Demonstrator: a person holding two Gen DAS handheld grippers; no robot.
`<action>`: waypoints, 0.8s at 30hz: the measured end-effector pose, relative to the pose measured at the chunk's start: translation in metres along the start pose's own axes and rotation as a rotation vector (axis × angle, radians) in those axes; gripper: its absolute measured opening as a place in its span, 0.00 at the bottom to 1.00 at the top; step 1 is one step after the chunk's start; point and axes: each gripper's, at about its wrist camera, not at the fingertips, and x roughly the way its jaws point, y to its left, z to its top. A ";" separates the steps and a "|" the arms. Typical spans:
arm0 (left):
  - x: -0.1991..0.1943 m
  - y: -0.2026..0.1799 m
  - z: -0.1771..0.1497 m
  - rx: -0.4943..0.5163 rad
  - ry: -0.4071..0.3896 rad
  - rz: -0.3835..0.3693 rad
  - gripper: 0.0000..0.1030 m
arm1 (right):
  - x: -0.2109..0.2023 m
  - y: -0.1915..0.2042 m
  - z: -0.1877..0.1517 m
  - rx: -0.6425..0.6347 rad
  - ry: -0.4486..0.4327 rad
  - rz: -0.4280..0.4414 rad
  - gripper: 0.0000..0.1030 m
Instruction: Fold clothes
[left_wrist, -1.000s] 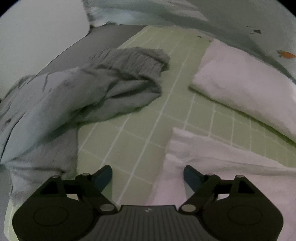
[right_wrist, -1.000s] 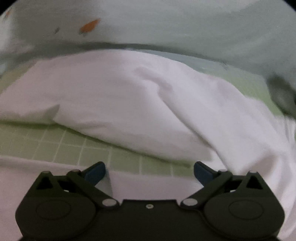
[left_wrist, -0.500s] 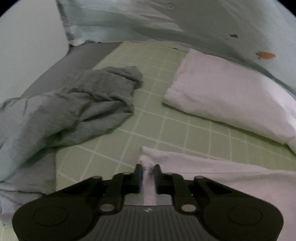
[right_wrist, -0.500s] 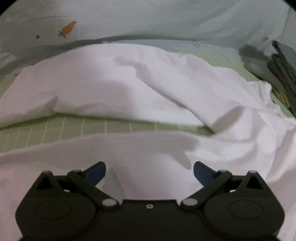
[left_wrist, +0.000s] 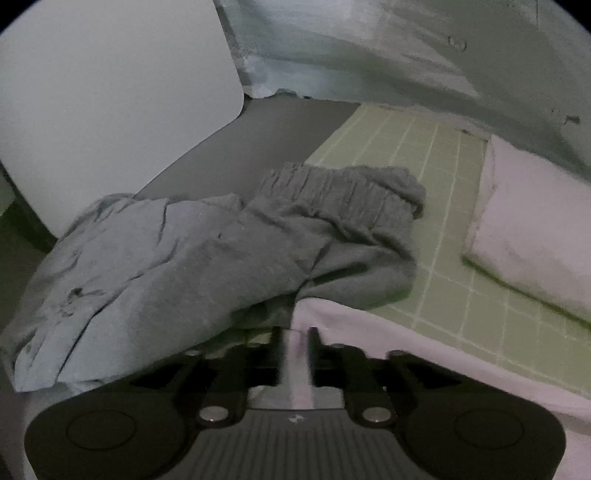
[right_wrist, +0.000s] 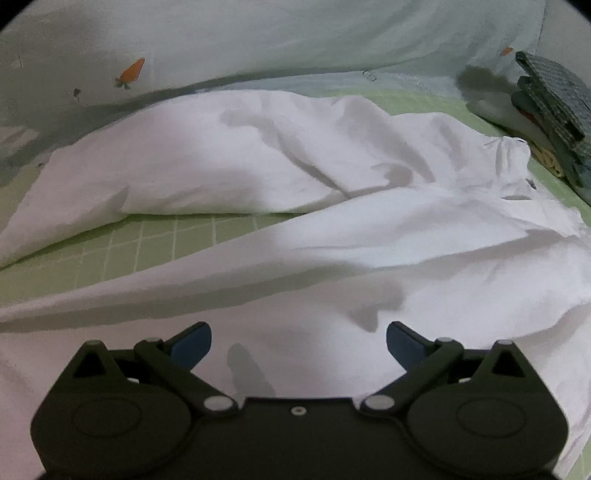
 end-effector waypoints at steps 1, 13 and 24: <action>-0.007 0.000 -0.002 -0.017 -0.002 -0.029 0.49 | -0.004 -0.004 -0.001 0.005 -0.008 0.003 0.99; -0.123 -0.068 -0.086 -0.025 -0.032 -0.181 0.78 | -0.036 -0.134 -0.010 0.135 -0.121 -0.003 1.00; -0.232 -0.204 -0.206 0.002 0.001 -0.228 0.79 | -0.025 -0.355 -0.032 0.339 -0.119 -0.207 1.00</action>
